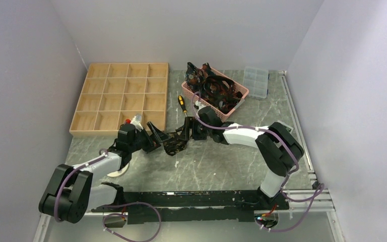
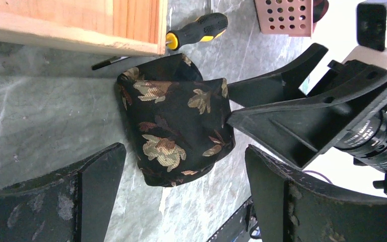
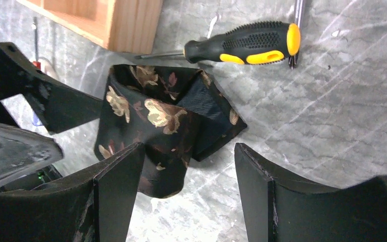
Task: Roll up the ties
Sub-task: Roll the tie at the center of the board.
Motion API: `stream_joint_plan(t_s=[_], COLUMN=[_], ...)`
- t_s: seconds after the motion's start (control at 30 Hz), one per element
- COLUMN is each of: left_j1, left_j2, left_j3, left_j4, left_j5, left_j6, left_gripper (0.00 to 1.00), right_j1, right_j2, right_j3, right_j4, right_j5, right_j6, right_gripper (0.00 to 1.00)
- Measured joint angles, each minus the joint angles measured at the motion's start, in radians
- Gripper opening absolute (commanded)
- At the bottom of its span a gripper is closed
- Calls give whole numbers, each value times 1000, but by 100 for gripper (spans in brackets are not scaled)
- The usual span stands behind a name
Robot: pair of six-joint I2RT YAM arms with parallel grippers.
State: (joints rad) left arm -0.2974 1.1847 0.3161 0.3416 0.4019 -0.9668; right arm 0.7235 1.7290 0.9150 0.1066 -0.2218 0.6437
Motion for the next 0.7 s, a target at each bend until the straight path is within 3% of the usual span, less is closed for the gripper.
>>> stream_joint_plan(t_s=[0.37, 0.7], left_j1=[6, 8], left_j2=[98, 269], left_j3=[-29, -32], left_j4=[79, 295], left_j5=[64, 158], left_j6=[-1, -26], left_gripper=[93, 93], right_j1=[31, 34], right_j2=[-26, 50], right_j3=[17, 19], right_j4=[11, 8], right_j5=[2, 2], right_j6=[3, 0], right_gripper=[70, 69])
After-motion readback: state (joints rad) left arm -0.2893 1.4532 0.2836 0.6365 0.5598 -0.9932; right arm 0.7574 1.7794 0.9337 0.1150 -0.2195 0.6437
